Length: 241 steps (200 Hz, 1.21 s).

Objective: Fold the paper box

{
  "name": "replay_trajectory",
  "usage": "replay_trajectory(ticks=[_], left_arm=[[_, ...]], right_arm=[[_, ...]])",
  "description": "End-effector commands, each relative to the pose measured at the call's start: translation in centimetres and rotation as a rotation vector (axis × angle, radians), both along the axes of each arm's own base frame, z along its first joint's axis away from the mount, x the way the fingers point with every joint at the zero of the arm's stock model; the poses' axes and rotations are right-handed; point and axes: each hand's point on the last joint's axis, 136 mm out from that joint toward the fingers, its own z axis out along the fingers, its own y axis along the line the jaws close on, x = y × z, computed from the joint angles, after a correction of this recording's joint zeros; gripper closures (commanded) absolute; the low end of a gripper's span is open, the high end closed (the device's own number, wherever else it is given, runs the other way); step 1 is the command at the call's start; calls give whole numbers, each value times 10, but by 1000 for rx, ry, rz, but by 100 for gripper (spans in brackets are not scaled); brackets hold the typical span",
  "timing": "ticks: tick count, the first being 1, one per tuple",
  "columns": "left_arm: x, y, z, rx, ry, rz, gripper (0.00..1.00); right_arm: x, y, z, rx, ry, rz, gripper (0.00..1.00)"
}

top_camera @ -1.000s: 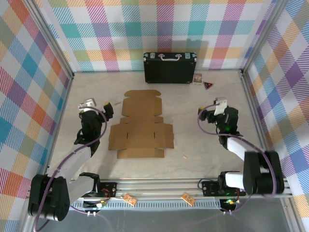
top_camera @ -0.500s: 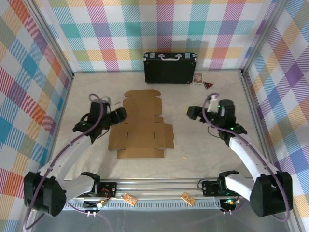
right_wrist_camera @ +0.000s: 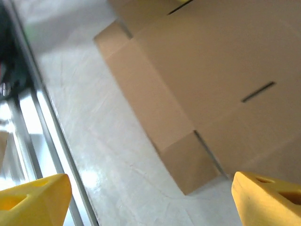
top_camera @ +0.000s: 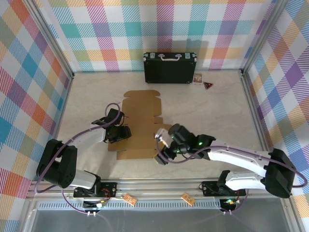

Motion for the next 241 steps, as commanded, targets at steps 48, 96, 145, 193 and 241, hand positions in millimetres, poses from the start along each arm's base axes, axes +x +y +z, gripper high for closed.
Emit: replay_trajectory(ticks=[48,96,145,193,241], left_arm=[[-4,-6,4,-60,-8,17,36],[7,24,36,54,-116,113,32],[23,26,25,30,-72,139,36],[18,30,-14,76,8,125,51],[12,34,-26,110,44,101,51]], right_arm=[[-8,51,-45,-379,-539,446,8],[6,82,-53,-380,-707,493,8],[18,93,-53,-384,-802,479,8],[17,102,-64,-366,-789,476,9],[29,100,-75,-425,-841,460,10]])
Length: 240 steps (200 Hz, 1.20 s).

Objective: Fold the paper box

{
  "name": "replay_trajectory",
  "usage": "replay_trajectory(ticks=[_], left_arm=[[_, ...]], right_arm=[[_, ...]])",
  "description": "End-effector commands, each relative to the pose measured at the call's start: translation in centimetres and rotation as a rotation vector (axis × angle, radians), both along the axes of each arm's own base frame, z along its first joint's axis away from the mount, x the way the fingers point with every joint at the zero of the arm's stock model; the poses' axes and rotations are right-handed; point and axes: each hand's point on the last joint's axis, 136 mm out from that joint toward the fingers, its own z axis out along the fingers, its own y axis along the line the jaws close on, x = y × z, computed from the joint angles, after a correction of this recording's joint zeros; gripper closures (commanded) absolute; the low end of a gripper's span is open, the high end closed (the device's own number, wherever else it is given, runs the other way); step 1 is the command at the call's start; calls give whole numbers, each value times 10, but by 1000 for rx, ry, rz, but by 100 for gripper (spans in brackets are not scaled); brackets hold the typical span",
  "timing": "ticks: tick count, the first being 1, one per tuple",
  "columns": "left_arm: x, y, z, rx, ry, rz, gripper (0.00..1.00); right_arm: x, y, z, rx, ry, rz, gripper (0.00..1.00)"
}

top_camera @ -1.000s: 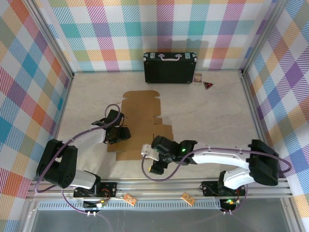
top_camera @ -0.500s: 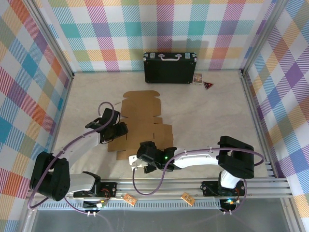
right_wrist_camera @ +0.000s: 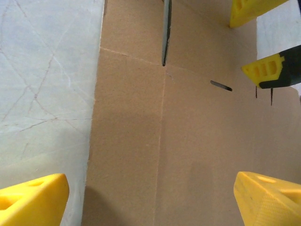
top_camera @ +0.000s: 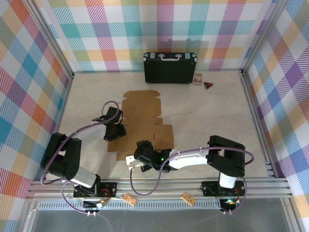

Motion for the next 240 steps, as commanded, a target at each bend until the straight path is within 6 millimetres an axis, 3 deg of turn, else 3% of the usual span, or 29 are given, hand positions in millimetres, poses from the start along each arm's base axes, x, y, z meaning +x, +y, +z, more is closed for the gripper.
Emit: replay_trajectory(ticks=[1,35,52,81,156,204,240], left_arm=[[-10,7,-13,37,52,-18,51],[-12,7,-12,36,54,-26,50],[-13,7,-9,34,51,-36,40],[-15,7,-2,30,39,-38,38],[-22,9,-3,31,42,-37,37],[-22,6,-5,21,54,-47,38],[-22,5,-4,13,46,-51,38]], right_arm=[[9,4,-2,-6,-62,-3,9],[6,1,-14,-28,-49,9,9],[8,2,-17,-35,-61,6,9],[19,3,-16,-25,-84,-32,9],[62,7,45,157,-233,-155,10],[64,11,61,223,-277,-136,10],[64,26,73,301,-364,-56,25]])
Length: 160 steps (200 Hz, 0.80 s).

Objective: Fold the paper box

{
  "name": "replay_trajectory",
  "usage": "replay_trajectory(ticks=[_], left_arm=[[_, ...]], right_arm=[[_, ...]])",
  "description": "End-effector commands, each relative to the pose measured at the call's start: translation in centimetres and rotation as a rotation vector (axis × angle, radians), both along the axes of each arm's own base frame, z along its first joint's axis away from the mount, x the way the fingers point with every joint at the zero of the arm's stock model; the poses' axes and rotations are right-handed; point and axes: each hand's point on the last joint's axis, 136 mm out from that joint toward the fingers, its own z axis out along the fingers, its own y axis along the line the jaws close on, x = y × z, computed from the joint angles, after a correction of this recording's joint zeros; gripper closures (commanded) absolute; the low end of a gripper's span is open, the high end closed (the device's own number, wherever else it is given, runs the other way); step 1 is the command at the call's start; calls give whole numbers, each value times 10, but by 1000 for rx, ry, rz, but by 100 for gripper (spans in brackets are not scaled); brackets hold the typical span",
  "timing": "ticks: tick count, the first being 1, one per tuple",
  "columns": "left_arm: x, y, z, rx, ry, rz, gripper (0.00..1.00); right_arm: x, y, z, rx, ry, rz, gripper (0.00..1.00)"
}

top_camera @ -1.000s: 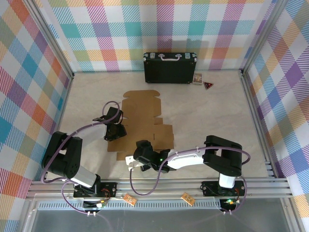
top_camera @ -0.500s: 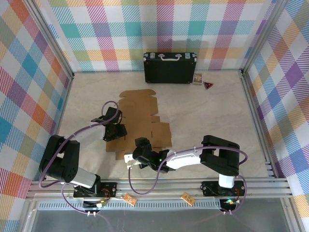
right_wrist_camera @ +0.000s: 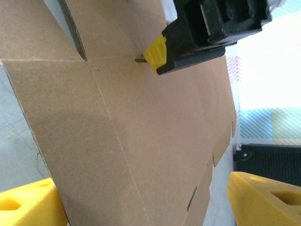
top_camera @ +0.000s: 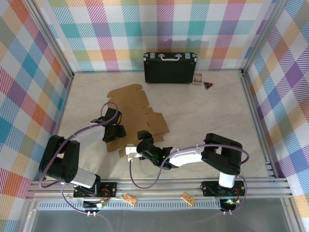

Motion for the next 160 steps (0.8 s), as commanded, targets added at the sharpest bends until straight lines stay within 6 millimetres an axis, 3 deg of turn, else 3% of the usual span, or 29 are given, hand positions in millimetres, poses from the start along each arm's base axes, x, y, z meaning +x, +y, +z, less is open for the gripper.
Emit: replay_trajectory(ticks=[1,26,73,97,124,160], left_arm=[[-13,-2,-5,-17,44,-23,38],[-14,-2,-4,-24,37,-28,38],[-14,-1,3,-30,2,-21,38],[-13,1,18,-39,-47,-2,38],[-14,6,68,-64,-164,40,37],[-28,45,186,-11,-467,171,29]], right_arm=[[7,23,43,168,-122,52,26],[10,33,38,152,-187,91,42],[9,37,22,120,-176,109,89],[8,34,32,151,-179,100,98],[7,26,62,227,-131,59,100],[6,-6,120,420,112,-61,100]])
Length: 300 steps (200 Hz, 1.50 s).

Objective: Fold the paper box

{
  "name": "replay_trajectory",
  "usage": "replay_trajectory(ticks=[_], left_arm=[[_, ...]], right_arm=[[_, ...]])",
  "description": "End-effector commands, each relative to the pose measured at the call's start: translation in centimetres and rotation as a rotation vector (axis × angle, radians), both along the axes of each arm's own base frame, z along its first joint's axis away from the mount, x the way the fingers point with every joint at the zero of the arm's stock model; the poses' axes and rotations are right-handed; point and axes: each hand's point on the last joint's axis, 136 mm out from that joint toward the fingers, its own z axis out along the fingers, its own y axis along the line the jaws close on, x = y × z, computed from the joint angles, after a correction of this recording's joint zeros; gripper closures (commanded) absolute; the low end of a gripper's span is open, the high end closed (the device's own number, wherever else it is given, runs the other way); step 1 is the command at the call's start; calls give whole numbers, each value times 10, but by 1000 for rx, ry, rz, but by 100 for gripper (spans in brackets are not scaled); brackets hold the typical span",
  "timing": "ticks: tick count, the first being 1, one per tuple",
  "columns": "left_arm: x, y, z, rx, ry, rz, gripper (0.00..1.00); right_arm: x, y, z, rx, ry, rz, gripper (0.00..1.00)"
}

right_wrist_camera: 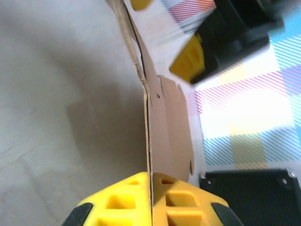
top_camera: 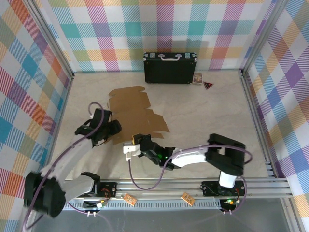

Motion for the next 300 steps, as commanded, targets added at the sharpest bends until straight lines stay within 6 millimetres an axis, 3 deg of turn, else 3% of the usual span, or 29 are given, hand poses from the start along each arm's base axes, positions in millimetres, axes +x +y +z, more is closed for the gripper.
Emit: replay_trajectory(ticks=[1,5,24,49,70,87,95,110,128,149,192,208,243,268,300], left_arm=[[-18,30,74,34,-162,117,29],[-21,33,87,33,-194,126,28],[-42,48,140,8,-343,168,22],[-74,63,192,-11,-504,186,9],[-92,70,218,-18,-576,182,5],[-93,62,226,-29,-596,125,2],[-89,53,224,-35,-581,80,2],[-76,36,212,-58,-511,13,3],[-58,8,191,-108,-416,-92,6],[-40,-28,162,-179,-317,-233,8],[-14,-75,92,-312,-113,-341,18],[-10,-98,69,-340,-65,-397,19],[0,-126,13,-224,85,-438,25],[12,-143,-10,-212,118,-466,28],[29,-153,-37,-197,148,-463,34]], right_arm=[[4,-21,62,248,230,-88,100],[2,-25,65,256,278,-93,100],[-7,-52,113,472,550,-78,100],[-20,-86,179,709,741,-40,100],[-25,-113,222,855,832,-60,100],[-12,-140,234,998,926,-178,100],[0,-153,229,1066,984,-266,100],[22,-172,200,1145,1133,-424,100],[48,-193,146,1228,1317,-635,100],[63,-199,92,1276,1523,-754,100],[68,-190,7,1152,1680,-929,100],[69,-189,-12,1108,1704,-956,100],[70,-193,-42,1009,1705,-1024,100],[76,-203,-62,939,1667,-1073,100],[85,-212,-68,868,1625,-1075,61]])
